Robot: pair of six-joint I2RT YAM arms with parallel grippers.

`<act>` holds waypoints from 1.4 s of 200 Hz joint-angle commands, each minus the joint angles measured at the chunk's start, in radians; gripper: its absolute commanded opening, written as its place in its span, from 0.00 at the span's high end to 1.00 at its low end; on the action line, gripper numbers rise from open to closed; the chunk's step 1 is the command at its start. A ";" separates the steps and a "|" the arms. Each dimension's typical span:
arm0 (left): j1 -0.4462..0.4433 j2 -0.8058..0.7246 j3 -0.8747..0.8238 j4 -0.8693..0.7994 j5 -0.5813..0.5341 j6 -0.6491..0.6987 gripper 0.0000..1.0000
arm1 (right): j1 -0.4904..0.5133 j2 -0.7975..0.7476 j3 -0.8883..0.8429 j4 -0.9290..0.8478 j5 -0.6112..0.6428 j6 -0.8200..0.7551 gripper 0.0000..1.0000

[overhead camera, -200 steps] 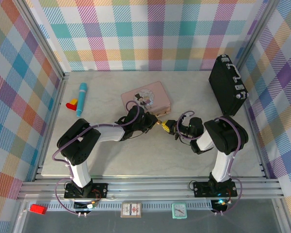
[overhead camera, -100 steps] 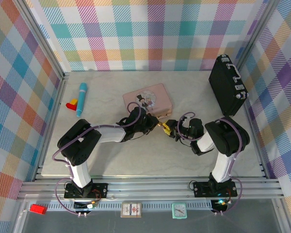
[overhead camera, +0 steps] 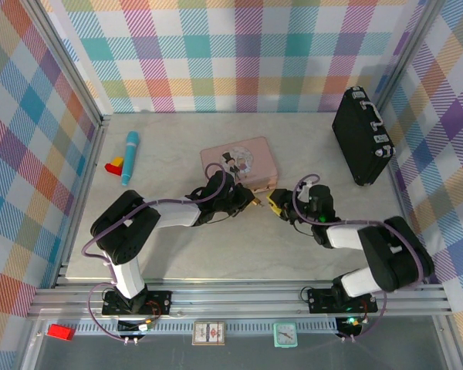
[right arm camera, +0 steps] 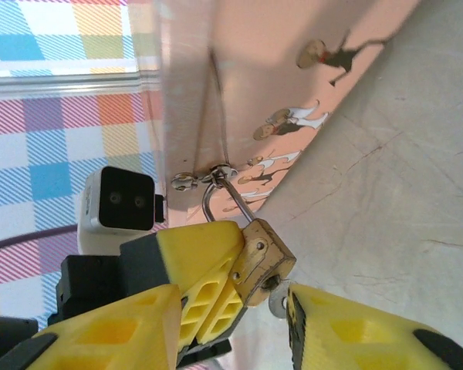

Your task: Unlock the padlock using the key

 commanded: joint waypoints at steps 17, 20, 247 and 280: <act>0.009 -0.055 0.029 -0.067 0.091 -0.007 1.00 | -0.006 -0.193 0.039 -0.373 0.094 -0.405 0.58; 0.010 -0.054 0.029 -0.068 0.093 -0.006 1.00 | -0.005 -0.203 0.042 -0.381 0.100 -0.434 0.58; 0.117 -0.100 -0.069 -0.027 0.168 0.005 1.00 | 0.280 -0.065 0.067 -0.241 0.208 -1.467 0.57; 0.123 -0.100 -0.087 -0.004 0.180 -0.001 1.00 | 0.298 -0.032 0.086 -0.238 0.288 -1.504 0.58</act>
